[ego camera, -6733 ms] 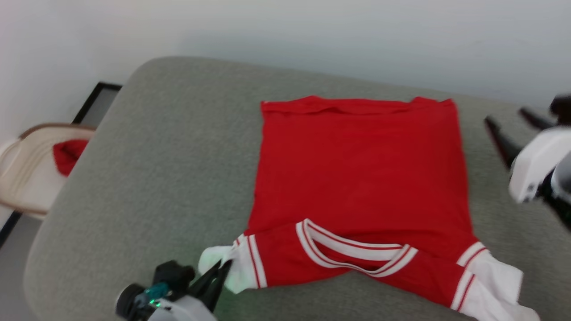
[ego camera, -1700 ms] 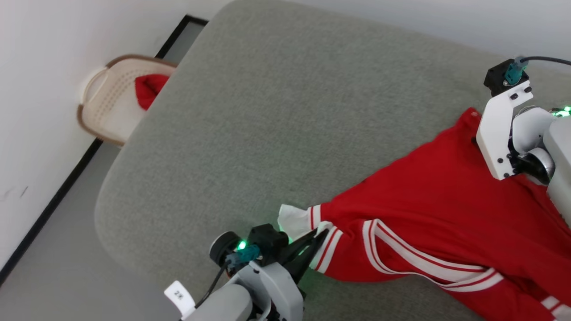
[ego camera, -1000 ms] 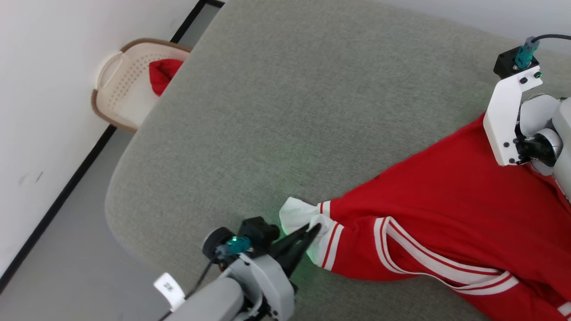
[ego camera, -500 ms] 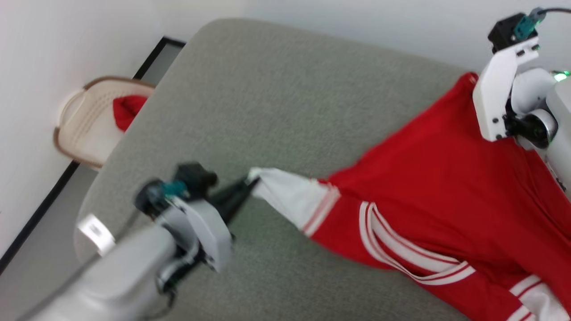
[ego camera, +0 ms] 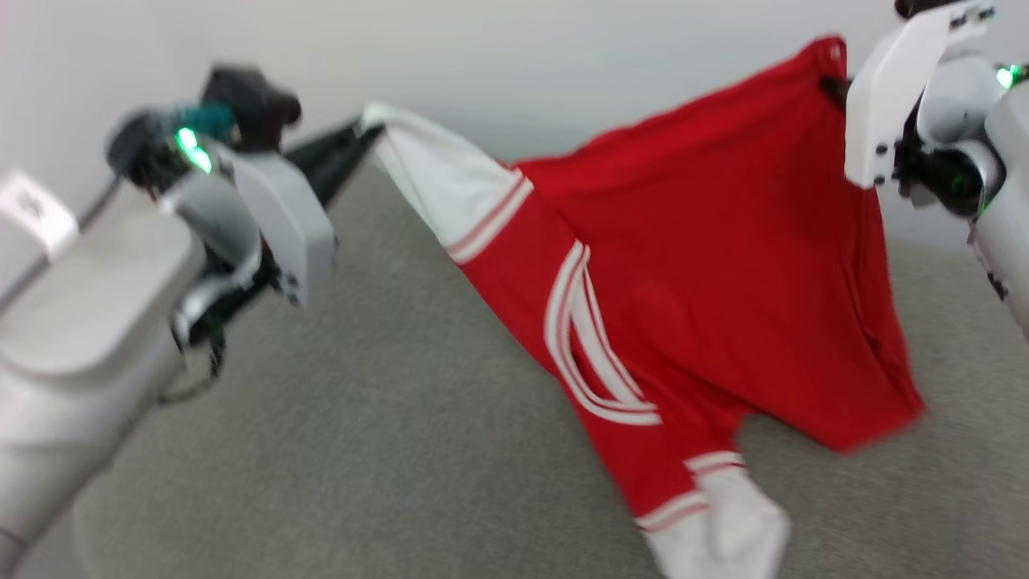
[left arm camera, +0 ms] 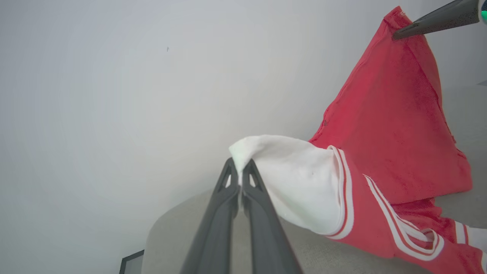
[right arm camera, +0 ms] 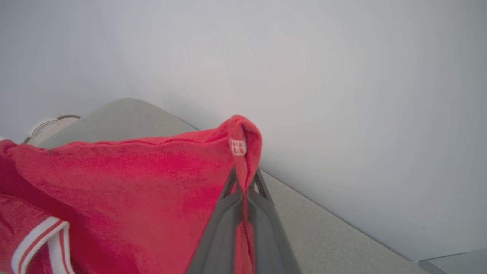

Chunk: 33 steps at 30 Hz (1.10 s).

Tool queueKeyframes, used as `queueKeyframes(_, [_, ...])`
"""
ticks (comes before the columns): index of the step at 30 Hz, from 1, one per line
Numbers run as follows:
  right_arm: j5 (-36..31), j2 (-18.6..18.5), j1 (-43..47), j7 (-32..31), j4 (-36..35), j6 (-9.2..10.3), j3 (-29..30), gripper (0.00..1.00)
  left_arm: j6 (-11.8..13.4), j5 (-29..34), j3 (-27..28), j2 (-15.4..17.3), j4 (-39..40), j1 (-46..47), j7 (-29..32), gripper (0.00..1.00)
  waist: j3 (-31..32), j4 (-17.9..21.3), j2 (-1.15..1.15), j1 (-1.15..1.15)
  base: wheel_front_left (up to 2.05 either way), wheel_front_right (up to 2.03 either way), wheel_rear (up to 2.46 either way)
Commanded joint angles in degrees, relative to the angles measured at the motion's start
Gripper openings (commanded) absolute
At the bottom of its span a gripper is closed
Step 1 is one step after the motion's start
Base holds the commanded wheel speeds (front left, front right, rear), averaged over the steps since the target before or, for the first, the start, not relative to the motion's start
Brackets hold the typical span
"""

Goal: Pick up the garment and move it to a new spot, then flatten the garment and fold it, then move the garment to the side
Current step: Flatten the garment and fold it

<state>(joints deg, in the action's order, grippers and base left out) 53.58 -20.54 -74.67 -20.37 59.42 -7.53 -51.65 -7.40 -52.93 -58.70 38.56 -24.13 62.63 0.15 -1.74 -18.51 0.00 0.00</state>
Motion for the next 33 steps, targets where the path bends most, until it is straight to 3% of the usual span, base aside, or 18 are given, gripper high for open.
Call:
queueKeyframes(1, [0.0, 0.6, -1.6, 1.3, 0.8, 0.07, 0.6, 0.00, 0.0, -0.3, -0.8, 0.3, -1.0, 2.7, 0.5, 0.00, 3.2, 3.4, 0.00, 0.00, 0.00, 0.00, 0.00])
queueKeyframes(12, [-2.3, 3.1, -8.7, 10.6, 7.7, 0.07, 3.4, 0.00, 0.0, -2.4, -5.0, -0.8, -12.3, 17.5, -0.9, 0.00, 3.5, 6.6, 0.00, 0.00, 0.00, 0.00, 0.00])
queueKeyframes(22, [-3.3, 5.3, -12.5, 13.8, 11.9, 0.07, 4.7, 0.00, 0.0, -1.7, -8.0, -2.5, -20.9, 26.0, -4.7, 0.00, 2.0, 8.5, 0.00, 0.00, 0.00, 0.00, 0.00])
queueKeyframes(33, [-4.7, 5.8, -19.2, 16.4, 13.3, 0.07, 5.7, 0.00, 0.1, 0.3, -11.3, -2.7, -27.8, 37.0, -9.4, 0.00, -7.8, 10.7, 0.00, 0.00, 0.00, 0.00, 0.00])
